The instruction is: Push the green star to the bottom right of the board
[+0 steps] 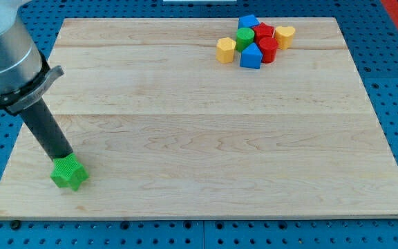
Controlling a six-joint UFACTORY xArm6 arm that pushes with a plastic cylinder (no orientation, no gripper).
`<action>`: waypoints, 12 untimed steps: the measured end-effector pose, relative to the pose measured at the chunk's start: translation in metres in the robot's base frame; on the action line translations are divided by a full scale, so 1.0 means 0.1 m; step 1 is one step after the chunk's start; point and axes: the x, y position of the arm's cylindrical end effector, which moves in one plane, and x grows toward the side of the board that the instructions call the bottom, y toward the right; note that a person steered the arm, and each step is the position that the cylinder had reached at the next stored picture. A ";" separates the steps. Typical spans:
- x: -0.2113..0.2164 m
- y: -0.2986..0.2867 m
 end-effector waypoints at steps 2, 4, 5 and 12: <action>0.04 -0.91; 0.28 -0.56; 0.28 0.04; 0.02 2.80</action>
